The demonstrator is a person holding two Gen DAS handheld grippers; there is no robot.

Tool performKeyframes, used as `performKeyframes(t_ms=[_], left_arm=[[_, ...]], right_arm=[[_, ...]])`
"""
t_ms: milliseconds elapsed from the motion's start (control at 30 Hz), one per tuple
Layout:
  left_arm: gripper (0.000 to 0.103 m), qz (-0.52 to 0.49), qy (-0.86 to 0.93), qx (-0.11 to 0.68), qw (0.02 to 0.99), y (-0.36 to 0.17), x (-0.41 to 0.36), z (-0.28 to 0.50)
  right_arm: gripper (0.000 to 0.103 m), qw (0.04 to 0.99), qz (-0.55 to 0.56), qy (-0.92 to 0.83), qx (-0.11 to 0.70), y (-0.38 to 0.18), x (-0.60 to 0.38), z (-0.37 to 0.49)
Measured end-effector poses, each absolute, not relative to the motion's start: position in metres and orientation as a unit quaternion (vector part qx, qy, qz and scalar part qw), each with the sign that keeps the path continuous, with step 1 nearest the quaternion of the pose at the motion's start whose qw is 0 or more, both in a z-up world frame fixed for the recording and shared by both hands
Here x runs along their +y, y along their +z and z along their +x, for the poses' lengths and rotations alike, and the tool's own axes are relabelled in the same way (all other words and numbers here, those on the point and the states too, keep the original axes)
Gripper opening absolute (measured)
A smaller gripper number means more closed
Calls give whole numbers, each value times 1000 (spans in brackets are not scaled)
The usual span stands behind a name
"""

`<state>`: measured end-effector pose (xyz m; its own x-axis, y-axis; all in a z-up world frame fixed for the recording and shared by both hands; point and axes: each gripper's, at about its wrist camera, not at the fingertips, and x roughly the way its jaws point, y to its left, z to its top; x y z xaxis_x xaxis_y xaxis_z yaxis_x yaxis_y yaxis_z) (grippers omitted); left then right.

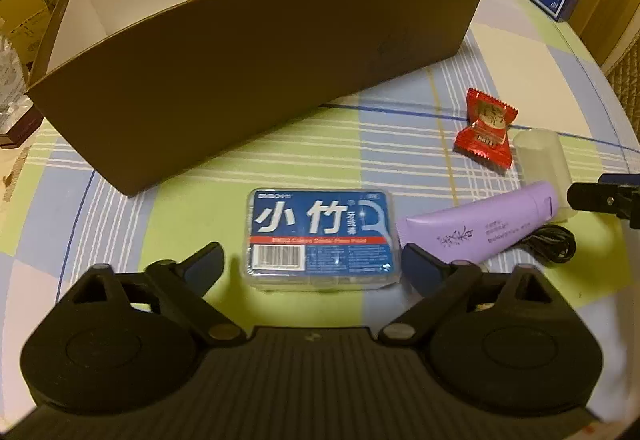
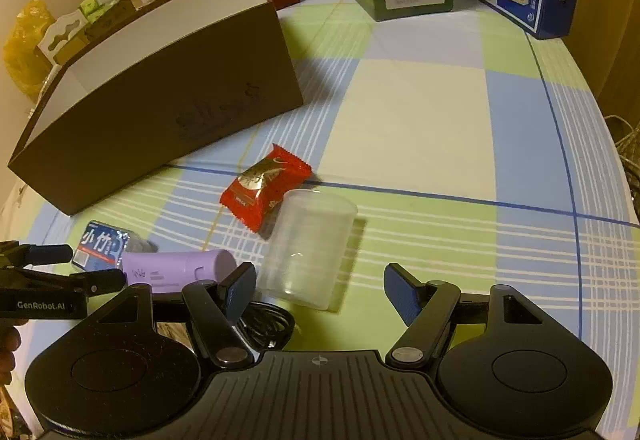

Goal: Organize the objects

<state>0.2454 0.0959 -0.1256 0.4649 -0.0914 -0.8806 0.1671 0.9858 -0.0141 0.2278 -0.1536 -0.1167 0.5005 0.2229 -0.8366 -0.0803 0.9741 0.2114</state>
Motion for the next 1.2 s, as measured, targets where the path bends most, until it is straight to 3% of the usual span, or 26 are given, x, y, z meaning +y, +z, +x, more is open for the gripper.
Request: performKeyframes(t_ms=[600, 667, 833, 933, 1200], left_arm=[[86, 20, -28, 506, 862, -122, 145, 246], [88, 29, -28, 505, 862, -124, 142, 249], [89, 27, -24, 508, 860, -130, 140, 262], [84, 29, -20, 513, 857, -134, 140, 267], [83, 28, -23, 516, 856, -135, 140, 267]], right_arm=[[69, 859, 48, 88, 502, -137, -126, 259], [67, 859, 43, 84, 503, -141, -124, 263], [51, 859, 28, 84, 504, -146, -123, 266], [51, 860, 24, 87, 503, -146, -125, 263], [51, 860, 30, 79, 503, -145, -138, 256]])
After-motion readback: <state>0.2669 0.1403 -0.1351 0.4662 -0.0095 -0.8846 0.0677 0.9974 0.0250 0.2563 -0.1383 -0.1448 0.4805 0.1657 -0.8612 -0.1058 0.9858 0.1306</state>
